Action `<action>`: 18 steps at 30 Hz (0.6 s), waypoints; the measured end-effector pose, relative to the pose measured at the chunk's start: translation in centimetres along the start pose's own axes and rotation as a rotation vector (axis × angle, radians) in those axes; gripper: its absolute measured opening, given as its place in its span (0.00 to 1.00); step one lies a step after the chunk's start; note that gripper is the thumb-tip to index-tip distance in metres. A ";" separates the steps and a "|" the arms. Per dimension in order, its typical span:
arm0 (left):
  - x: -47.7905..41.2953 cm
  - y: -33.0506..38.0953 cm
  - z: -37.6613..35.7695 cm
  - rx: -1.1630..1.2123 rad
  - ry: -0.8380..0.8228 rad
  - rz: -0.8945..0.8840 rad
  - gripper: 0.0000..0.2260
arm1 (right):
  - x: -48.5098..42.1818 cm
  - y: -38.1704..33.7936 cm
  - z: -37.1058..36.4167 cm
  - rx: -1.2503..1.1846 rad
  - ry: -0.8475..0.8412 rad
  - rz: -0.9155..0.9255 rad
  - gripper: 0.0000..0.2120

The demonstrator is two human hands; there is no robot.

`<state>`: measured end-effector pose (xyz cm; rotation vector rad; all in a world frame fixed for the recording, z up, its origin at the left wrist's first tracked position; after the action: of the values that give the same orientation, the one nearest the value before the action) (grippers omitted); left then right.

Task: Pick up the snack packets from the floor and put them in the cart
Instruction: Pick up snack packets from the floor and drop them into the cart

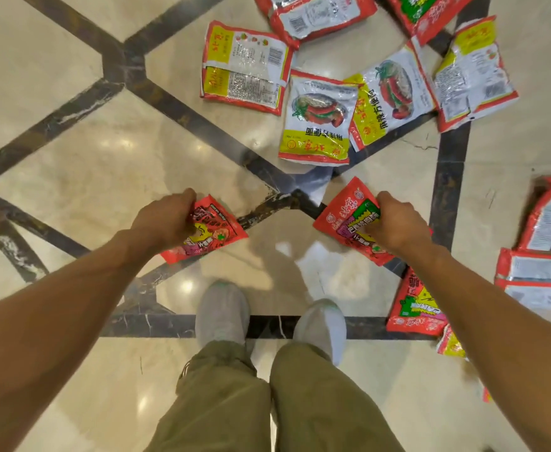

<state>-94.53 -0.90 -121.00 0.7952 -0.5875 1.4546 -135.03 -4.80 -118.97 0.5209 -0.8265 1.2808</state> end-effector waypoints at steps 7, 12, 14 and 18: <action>10.3 3.1 8.6 0.437 0.075 0.061 0.17 | 12.3 -0.3 5.8 -0.539 0.092 -0.095 0.20; 23.3 7.8 21.1 0.860 0.076 0.005 0.22 | 28.3 -2.0 16.0 -0.927 0.181 -0.109 0.21; 29.1 10.1 27.0 0.917 0.066 -0.040 0.20 | 35.0 -2.1 20.4 -1.016 0.223 -0.149 0.19; 40.7 15.6 38.8 1.005 0.098 -0.164 0.16 | 48.4 -2.6 30.1 -1.227 0.330 -0.147 0.15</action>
<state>-103.25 -5.95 -63.54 1.4846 0.3446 1.5958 -136.62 2.18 -62.33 -0.5876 -1.0831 0.5098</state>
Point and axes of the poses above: each hand's wrist, its own x-axis away from the middle knuckle, its own z-axis out of the back of the hand, y = z × x, the point moved 3 cm from there along -x, towards the middle knuckle, and after that the axes turned 4 degrees about -x, right-handed, at the moved point
